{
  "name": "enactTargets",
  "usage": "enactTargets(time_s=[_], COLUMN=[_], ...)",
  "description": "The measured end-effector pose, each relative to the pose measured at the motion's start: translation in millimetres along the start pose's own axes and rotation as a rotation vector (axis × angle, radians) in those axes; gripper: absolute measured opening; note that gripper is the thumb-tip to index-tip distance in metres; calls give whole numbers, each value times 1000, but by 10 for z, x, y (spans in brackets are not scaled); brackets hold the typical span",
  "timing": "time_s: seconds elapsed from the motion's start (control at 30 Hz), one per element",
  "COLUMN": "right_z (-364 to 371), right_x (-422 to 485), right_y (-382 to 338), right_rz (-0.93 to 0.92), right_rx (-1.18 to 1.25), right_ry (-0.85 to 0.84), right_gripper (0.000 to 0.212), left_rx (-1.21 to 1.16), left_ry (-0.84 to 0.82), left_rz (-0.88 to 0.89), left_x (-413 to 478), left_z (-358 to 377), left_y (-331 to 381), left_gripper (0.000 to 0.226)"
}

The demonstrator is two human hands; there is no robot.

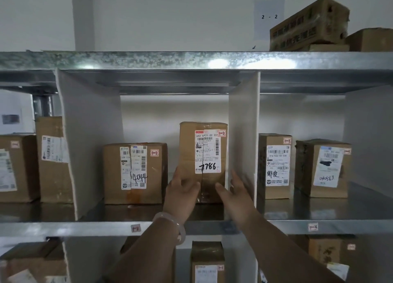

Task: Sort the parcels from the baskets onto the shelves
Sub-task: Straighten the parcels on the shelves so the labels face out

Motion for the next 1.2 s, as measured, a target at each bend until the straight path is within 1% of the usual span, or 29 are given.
enactTargets(time_s=[0.07, 0.13, 0.2, 0.3, 0.4, 0.47, 0.57, 0.63, 0.7, 0.77, 0.9, 1.03, 1.2], right_z=[-50, -127, -188, -267, -335, -364, -502, -593, -675, -734, -873, -1175, -1843], right_x=[-89, -189, -315, -564, -788, -864, -993, -1080, -1171, -1291, -1487, -1595, -1425], right_y=[-21, -65, -84, -92, -76, -51, 32, 150, 273, 325, 452, 546, 717], right_rz=[-17, -50, -75, -104, -121, -119, -73, -6, 49, 73, 117, 95, 35], right_rx=[8, -5, 5, 37, 44, 40, 74, 103, 106, 39, 21, -8, -55], right_ry=[-13, -29, -72, -109, -123, -138, -118, -83, -32, -24, -2, 44, 92], right_gripper=[70, 68, 63, 55, 47, 46, 56, 55, 49, 53, 59, 59, 59], left_rx=[28, 31, 19, -2, 29, 32, 4, 3, -14, -8, 21, -36, -77], left_ry=[25, 41, 61, 86, 65, 58, 39, -6, -55, -64, -94, -124, -129], left_rz=[6, 9, 25, -19, -49, -59, -49, -44, -47, -93, -131, -100, -62], left_x=[-103, -221, -344, -534, -745, -818, -939, -1049, -1195, -1328, -1514, -1670, -1659], left_z=[29, 69, 107, 171, 244, 256, 277, 351, 425, 449, 554, 847, 1406], left_y=[22, 70, 119, 103, 106, 148, 275, 332, 333, 304, 299, 420, 673], left_gripper=[42, 37, 38, 42, 42, 44, 47, 43, 52, 63, 60, 59, 59])
Point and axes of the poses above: each hand's wrist, its own x-axis towards the middle knuckle, its own z-axis out of the palm, y = z × x, the point moved 6 cm from there along x, towards the middle knuckle, and after that the axes turned 8 degrees about -x, right-handed, at the moved point
